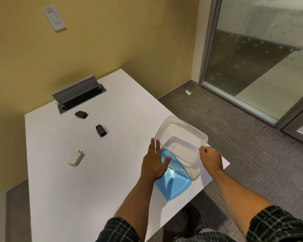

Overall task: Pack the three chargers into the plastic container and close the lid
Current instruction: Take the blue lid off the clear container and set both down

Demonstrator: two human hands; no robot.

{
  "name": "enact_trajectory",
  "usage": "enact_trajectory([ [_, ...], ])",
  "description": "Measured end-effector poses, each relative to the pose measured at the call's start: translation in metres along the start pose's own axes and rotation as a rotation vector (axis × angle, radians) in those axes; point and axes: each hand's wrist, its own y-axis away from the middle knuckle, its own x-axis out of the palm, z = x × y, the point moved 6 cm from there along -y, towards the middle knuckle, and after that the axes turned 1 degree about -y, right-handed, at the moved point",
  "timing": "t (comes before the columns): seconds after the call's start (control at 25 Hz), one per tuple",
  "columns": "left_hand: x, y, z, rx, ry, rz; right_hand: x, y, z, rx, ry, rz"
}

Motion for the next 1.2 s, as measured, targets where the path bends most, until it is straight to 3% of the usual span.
enact_trajectory([
  [0.24, -0.040, 0.053, 0.080, -0.302, 0.252, -0.142, 0.047, 0.014, 0.059, -0.218, 0.102, 0.226],
  [0.48, -0.071, 0.134, 0.133, -0.468, 0.169, -0.329, 0.114, 0.060, 0.107, -0.392, 0.207, 0.479],
  [0.72, -0.057, 0.199, 0.180, -0.692, 0.102, -0.261, 0.166, 0.102, 0.128, -0.529, 0.414, 0.697],
  [1.2, -0.041, 0.225, 0.200, -0.713, 0.061, -0.111, 0.197, 0.123, 0.126, -0.457, 0.636, 0.887],
])
